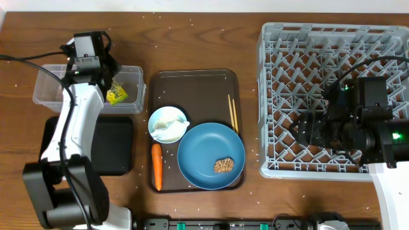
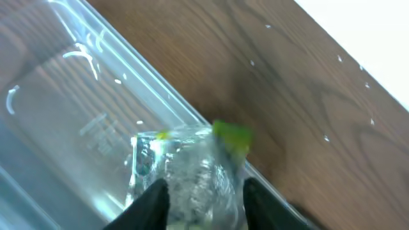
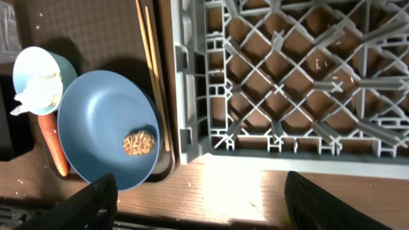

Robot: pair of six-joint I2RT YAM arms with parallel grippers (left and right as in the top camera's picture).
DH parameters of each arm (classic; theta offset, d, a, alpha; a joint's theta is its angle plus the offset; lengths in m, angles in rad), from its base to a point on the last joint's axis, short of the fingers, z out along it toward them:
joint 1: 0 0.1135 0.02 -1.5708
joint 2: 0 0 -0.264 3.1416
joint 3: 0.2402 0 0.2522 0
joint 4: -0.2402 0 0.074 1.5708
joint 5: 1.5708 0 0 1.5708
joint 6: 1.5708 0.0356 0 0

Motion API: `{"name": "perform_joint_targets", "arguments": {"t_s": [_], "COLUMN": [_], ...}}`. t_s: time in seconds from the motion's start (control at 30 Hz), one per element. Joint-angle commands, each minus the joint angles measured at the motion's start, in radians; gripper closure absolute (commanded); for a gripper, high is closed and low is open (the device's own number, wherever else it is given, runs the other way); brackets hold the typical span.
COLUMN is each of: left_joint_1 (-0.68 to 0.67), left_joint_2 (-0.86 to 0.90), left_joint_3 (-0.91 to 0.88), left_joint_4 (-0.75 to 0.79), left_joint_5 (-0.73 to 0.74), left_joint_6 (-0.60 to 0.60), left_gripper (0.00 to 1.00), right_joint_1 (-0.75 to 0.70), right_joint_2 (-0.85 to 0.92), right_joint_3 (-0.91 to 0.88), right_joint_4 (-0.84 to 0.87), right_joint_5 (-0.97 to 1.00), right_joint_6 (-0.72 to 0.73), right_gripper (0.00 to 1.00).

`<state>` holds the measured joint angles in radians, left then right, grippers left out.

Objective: Sort waste into correct bins and load items into the dishwasher rack
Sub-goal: 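Drop the snack wrapper into the clear plastic bin with left gripper, then grasp the white tissue with left gripper and drop it in the bin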

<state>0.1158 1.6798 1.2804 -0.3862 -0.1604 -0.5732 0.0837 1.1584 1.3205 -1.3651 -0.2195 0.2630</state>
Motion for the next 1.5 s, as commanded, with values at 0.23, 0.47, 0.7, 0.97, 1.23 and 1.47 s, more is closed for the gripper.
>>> {"name": "perform_joint_targets", "arguments": {"t_s": [0.23, 0.47, 0.7, 0.97, 1.23, 1.47], "left_joint_1": [0.009, -0.069, -0.298, -0.424, -0.424, -0.424], "left_joint_2": [-0.085, -0.229, -0.24, -0.18, -0.077, -0.008], "left_joint_3": [0.009, 0.008, -0.008, -0.126, -0.169, -0.169], "left_joint_4": [0.011, -0.358, -0.653, -0.617, -0.485, -0.46], "left_joint_5": [0.132, 0.399, 0.372, 0.18, 0.175, 0.174], "left_joint_6": [0.085, 0.303, 0.471, 0.474, 0.493, 0.532], "left_gripper": [0.5, 0.5, 0.38, 0.08, 0.16, 0.43], "right_joint_1": [0.006, 0.006, 0.006, 0.006, 0.006, 0.006], "right_joint_2": [0.001, 0.001, 0.001, 0.001, 0.001, 0.001], "right_joint_3": [0.0, 0.0, 0.0, 0.0, 0.0, 0.0], "right_joint_4": [-0.023, -0.019, -0.003, -0.016, -0.021, -0.026], "right_joint_5": [0.002, 0.002, 0.003, 0.002, 0.002, 0.002], "right_joint_6": [0.013, 0.012, 0.005, 0.0, 0.001, 0.001], "right_gripper": [0.21, 0.2, 0.18, 0.17, 0.17, 0.16]}}
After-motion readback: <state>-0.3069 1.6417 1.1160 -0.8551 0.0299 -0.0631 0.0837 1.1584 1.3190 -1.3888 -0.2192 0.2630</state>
